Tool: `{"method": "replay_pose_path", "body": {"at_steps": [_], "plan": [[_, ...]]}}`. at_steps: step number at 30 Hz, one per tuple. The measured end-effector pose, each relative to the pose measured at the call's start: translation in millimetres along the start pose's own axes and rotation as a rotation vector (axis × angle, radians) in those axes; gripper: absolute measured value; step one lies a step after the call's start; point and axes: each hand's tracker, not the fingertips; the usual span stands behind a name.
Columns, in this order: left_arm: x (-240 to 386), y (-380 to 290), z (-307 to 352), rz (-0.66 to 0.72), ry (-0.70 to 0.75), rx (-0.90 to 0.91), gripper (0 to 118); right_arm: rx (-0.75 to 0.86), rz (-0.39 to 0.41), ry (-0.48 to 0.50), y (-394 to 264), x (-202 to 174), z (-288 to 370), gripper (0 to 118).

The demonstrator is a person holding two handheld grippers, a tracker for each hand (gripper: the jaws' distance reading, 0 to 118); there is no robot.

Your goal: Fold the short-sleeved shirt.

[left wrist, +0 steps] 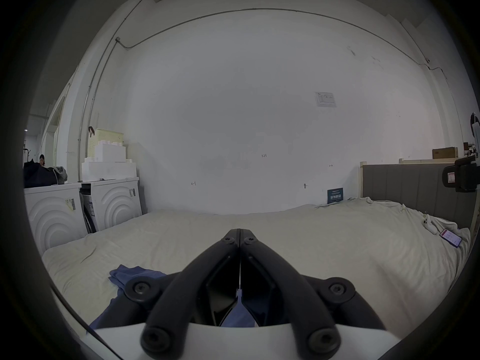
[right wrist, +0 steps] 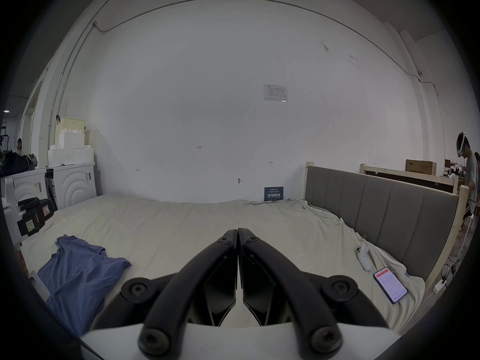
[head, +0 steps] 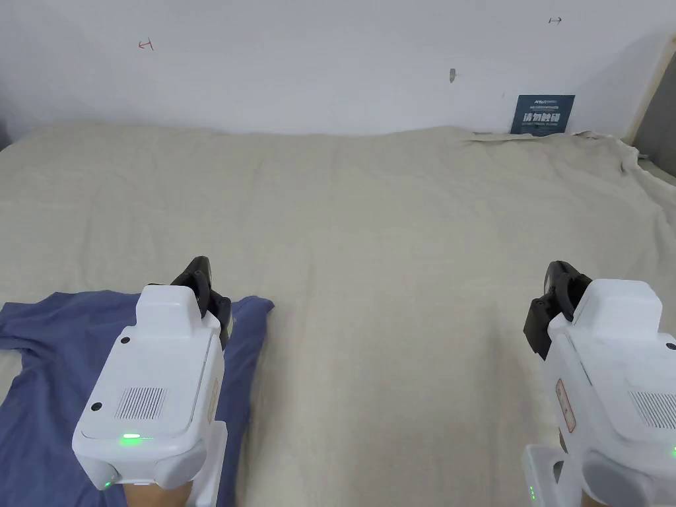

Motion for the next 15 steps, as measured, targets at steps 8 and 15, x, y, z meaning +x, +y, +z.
{"method": "replay_pose_path", "body": {"at_steps": [8, 15], "plan": [[-44.0, 1.1, 12.2, -0.006, 0.108, -0.003, 0, 0.023, 0.021, 0.087, 8.0, -39.5, -10.9, 0], [-104.6, -0.2, 36.6, -0.037, 0.262, -0.022, 0, 0.043, 0.033, 0.234, 14.1, -99.0, -20.0, 0]]}}
